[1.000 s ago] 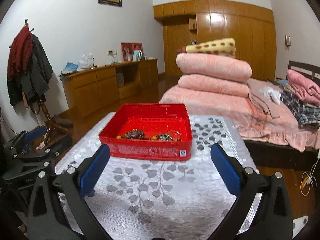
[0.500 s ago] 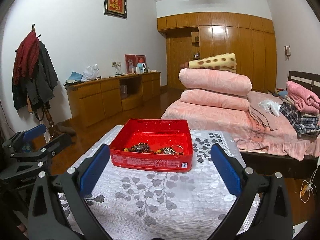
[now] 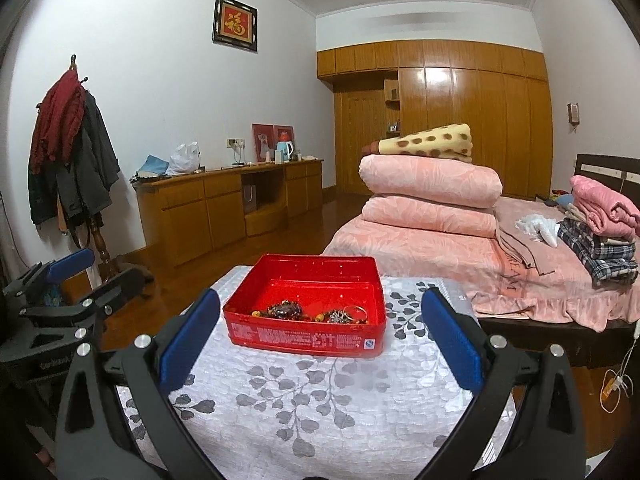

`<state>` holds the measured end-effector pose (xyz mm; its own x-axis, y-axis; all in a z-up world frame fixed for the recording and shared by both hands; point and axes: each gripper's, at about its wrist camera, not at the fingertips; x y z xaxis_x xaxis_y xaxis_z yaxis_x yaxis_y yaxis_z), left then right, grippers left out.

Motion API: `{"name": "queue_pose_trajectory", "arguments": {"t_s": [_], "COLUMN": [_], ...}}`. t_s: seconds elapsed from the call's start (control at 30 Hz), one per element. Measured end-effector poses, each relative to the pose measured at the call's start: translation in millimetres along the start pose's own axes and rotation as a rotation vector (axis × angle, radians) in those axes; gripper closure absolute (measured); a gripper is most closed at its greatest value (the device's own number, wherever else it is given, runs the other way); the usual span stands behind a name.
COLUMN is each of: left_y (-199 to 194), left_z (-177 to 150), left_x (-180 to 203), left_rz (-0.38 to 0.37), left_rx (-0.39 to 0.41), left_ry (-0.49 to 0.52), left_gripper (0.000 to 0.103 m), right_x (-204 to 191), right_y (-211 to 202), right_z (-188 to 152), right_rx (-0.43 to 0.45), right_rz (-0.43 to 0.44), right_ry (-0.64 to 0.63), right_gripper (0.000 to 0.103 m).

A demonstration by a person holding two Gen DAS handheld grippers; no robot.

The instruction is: Organize jewelry

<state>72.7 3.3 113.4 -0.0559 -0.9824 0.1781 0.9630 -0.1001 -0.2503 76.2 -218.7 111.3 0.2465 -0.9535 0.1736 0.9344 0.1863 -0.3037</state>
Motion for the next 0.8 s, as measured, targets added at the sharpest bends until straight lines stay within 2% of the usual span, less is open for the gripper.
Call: {"name": "queue_pose_trajectory", "arguments": {"t_s": [0.8], "left_y": [-6.5], "left_z": [5.0], "left_x": [0.1], "left_rz": [-0.015], "left_rx": [0.026], "left_ry": [-0.017], "left_gripper": [0.006], "right_x": [2.3], "right_y": [-7.5], "right_z": [2.9], "right_rx": [0.038], "right_rz": [-0.006], "right_ry": [0.002], "right_gripper": [0.006]}}
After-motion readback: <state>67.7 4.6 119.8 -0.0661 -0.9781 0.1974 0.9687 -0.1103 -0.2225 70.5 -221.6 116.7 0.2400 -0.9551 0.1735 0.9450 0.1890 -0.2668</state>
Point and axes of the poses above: each gripper's, at about its wrist camera, not at the fingertips, and y roughly the way its jaws point, x to its right, z to its top, and after that the axes turned 11 degrees about -y, right-handed
